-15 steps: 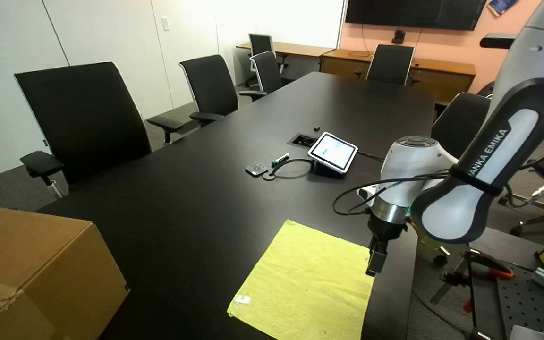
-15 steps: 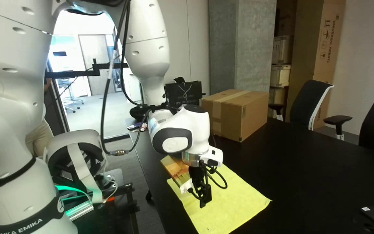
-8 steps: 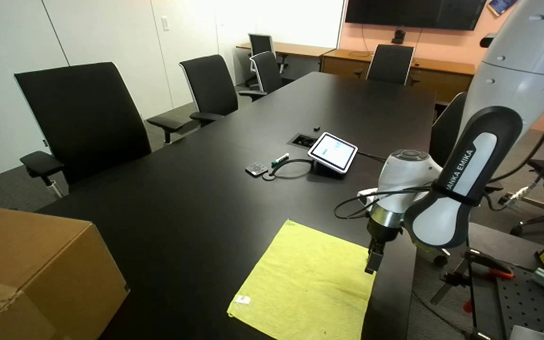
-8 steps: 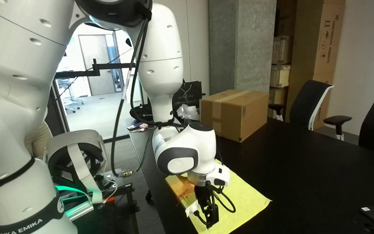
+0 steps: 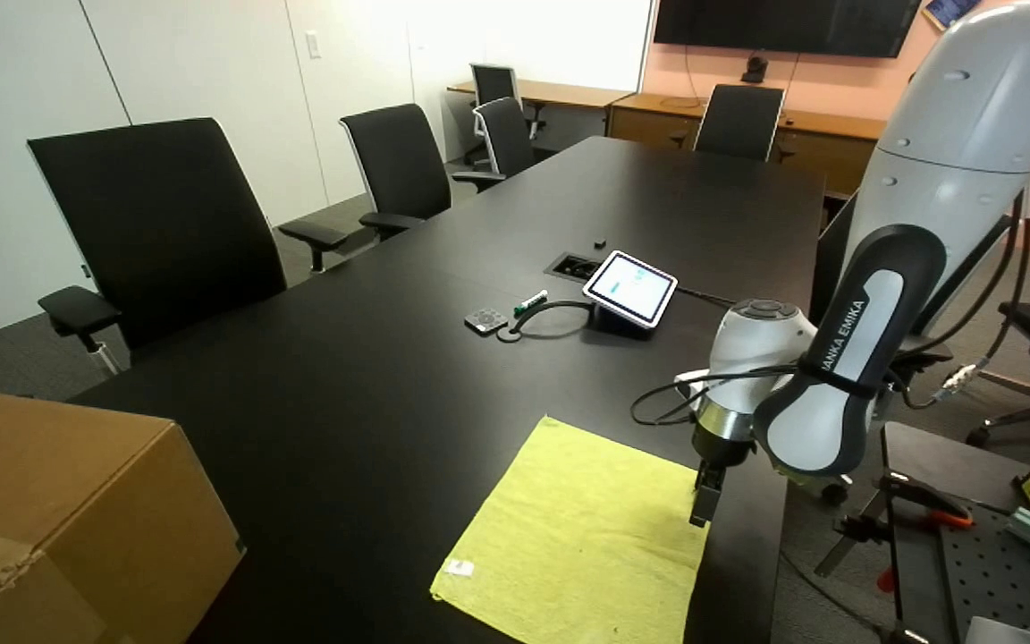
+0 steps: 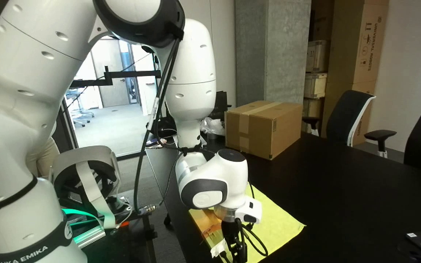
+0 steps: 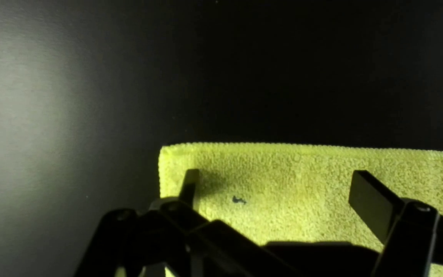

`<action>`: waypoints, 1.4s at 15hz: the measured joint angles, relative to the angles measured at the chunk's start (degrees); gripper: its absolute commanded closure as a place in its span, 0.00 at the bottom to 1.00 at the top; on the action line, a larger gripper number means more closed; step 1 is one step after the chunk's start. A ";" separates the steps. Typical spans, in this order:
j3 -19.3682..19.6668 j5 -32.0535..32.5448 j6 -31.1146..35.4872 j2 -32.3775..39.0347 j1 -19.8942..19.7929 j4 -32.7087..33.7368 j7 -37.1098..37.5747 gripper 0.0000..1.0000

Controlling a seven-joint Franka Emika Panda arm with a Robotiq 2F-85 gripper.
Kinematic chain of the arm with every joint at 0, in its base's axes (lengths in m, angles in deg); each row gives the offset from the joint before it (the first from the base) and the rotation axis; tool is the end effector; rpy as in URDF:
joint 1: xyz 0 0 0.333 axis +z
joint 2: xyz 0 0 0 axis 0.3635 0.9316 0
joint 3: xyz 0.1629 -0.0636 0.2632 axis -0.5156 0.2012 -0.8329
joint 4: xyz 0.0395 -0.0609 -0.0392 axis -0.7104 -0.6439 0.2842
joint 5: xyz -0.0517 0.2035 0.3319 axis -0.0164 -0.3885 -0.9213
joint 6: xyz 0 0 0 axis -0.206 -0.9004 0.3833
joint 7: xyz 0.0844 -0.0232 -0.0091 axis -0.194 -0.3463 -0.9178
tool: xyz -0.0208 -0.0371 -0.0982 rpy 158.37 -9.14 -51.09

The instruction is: Fold the yellow cloth

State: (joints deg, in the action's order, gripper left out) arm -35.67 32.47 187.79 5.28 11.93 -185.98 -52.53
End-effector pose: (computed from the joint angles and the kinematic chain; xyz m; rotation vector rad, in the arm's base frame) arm 0.4354 -0.0291 0.0359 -3.0783 -0.1968 0.0316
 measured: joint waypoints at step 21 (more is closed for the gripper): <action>-0.11 1.95 -3.31 -2.76 0.01 1.48 0.37 0.99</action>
State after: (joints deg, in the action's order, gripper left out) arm -35.78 34.41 184.48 2.52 11.94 -184.50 -52.17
